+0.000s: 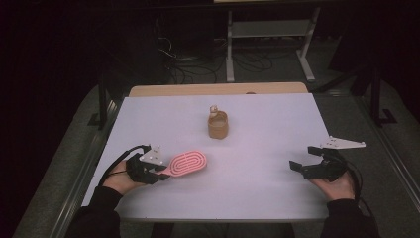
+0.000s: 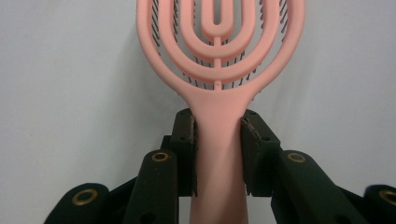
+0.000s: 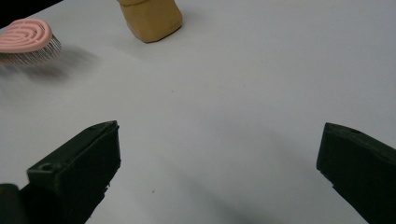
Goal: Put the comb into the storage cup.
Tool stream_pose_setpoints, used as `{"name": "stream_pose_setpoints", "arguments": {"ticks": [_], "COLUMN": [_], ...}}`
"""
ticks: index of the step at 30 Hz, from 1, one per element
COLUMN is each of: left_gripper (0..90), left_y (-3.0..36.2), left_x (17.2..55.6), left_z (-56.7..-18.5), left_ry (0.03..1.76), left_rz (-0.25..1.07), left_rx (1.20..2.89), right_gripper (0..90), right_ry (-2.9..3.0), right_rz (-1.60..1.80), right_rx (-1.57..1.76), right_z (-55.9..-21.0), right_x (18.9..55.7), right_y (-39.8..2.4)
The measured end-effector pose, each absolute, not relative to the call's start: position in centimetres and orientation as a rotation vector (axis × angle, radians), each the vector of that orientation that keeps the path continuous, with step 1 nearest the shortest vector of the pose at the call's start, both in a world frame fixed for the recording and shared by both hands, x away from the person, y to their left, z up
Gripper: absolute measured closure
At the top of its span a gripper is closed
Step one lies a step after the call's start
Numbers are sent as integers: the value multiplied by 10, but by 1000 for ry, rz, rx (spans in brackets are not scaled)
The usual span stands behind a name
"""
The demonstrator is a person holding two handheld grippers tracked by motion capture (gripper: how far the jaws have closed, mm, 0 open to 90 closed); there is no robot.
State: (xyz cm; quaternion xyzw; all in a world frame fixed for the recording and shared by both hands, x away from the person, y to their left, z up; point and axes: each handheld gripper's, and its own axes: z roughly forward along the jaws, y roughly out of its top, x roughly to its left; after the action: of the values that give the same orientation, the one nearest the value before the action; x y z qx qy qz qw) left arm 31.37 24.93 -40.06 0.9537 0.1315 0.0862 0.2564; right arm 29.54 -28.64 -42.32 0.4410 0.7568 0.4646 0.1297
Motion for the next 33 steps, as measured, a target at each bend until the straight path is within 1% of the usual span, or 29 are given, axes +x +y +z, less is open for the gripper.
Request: {"name": "stream_pose_setpoints", "arguments": {"ticks": [9, 24, 33], "left_gripper": [701, 701, 701], "left_y": [246, 239, 235], "left_x": [313, 321, 327], "left_z": [-383, -367, -349], "left_ry": [324, 318, 300], "left_rz": [286, 328, 358], "left_rx": [2545, 2504, 2487], "right_gripper": [0, 0, 0], "right_ry": [2202, 2200, 2201], "right_rz": [1345, 1351, 1355], "right_rx": [1286, 1288, 1285], "right_z": [-424, -424, -424], "right_x": [296, 295, 294], "right_y": [-287, -287, -287]}}
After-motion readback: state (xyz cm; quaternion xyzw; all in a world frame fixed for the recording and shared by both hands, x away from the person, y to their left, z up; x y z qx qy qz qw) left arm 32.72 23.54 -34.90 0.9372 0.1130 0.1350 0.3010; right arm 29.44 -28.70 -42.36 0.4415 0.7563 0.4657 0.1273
